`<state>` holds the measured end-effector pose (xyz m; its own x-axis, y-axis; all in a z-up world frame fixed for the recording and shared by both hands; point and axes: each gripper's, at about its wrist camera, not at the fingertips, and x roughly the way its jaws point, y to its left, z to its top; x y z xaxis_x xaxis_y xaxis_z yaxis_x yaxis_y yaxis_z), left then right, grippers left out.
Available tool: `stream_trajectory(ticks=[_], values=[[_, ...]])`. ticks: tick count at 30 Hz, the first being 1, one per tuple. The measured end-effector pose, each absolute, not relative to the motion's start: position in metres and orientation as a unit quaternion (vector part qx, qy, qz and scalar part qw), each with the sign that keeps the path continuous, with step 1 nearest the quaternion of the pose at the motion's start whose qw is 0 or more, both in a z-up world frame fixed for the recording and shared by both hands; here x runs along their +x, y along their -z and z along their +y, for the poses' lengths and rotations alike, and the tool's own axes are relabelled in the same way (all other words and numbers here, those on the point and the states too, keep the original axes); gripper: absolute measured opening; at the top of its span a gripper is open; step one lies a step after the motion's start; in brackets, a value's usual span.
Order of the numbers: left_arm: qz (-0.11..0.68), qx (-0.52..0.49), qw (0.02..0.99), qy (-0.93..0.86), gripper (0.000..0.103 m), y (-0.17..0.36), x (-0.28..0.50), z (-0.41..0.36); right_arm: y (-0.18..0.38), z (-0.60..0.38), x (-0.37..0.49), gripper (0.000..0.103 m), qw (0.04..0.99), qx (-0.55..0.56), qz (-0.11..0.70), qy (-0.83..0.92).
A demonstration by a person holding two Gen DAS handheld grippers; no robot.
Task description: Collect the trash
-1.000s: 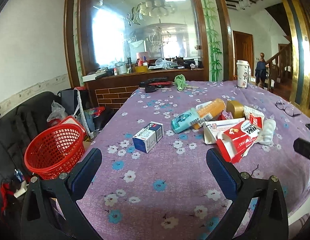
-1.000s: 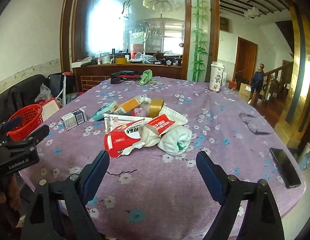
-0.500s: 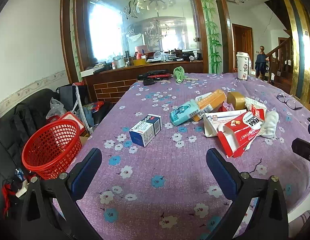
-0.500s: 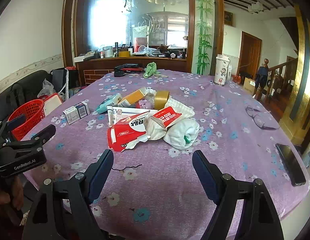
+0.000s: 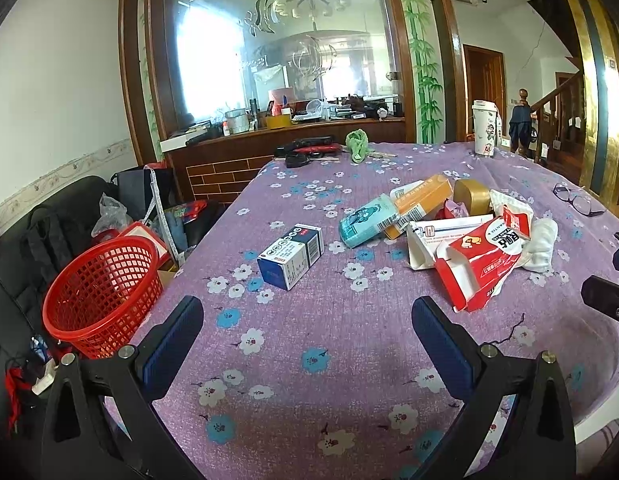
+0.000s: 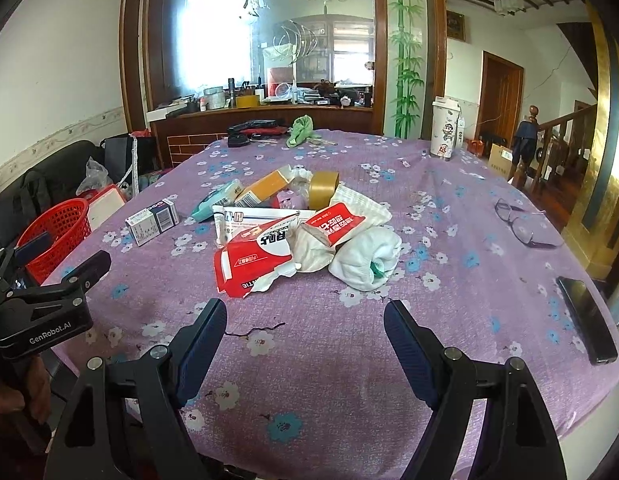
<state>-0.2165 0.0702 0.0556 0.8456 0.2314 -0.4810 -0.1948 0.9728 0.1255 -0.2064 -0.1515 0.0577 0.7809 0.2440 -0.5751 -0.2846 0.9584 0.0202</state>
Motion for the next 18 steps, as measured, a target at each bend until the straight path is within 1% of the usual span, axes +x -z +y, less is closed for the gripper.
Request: stream_trajectory(ticks=[18], values=[[0.263, 0.033, 0.958, -0.109, 0.103, -0.0516, -0.2159, 0.0735, -0.0527, -0.1468, -0.2033, 0.084, 0.937, -0.031, 0.311, -0.155]])
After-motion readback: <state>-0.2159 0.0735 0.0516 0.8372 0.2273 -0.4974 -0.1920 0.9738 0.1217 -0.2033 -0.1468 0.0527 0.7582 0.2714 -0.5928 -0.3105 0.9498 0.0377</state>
